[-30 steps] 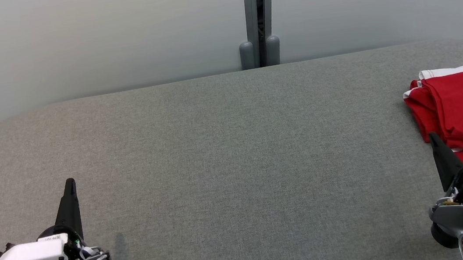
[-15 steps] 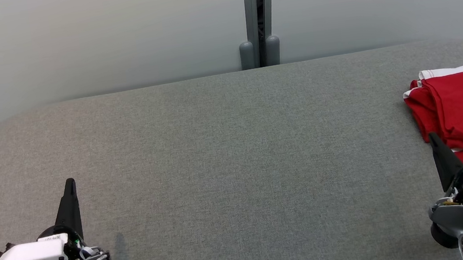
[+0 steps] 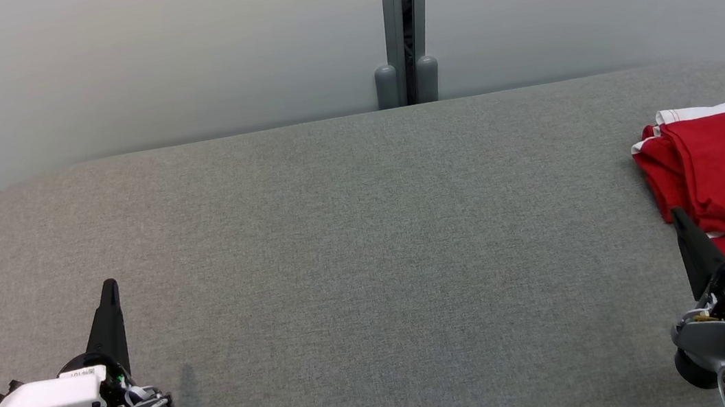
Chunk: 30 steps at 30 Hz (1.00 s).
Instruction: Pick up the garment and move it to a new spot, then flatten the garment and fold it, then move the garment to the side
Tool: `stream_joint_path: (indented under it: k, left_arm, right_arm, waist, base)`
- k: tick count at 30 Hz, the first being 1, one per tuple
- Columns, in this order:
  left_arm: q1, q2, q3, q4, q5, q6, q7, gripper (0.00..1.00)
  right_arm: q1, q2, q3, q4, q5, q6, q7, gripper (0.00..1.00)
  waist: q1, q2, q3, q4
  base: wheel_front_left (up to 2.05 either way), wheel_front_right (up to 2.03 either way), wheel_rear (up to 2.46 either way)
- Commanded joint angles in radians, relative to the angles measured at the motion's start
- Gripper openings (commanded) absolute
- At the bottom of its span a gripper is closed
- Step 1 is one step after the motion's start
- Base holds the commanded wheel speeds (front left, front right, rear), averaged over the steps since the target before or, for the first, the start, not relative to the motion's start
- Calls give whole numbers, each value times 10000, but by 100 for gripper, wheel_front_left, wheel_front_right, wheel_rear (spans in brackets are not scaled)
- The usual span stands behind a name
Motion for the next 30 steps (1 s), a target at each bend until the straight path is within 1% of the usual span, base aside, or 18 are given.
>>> stream_joint_path:
  k: [1, 30]
  left_arm:
    - [-195, 53, 31, 5, -6, -40, 3, 0]
    - [-195, 53, 30, 4, -7, -41, 2, 0]
  right_arm:
    - [-45, -27, -49, 21, -34, 25, 54, 0]
    - [-51, 9, -98, 21, -88, 25, 80, 0]
  waist:
    - [0, 0, 0, 0]
    - [0, 0, 0, 0]
  base:
    - [0, 0, 0]
    - [0, 0, 0]
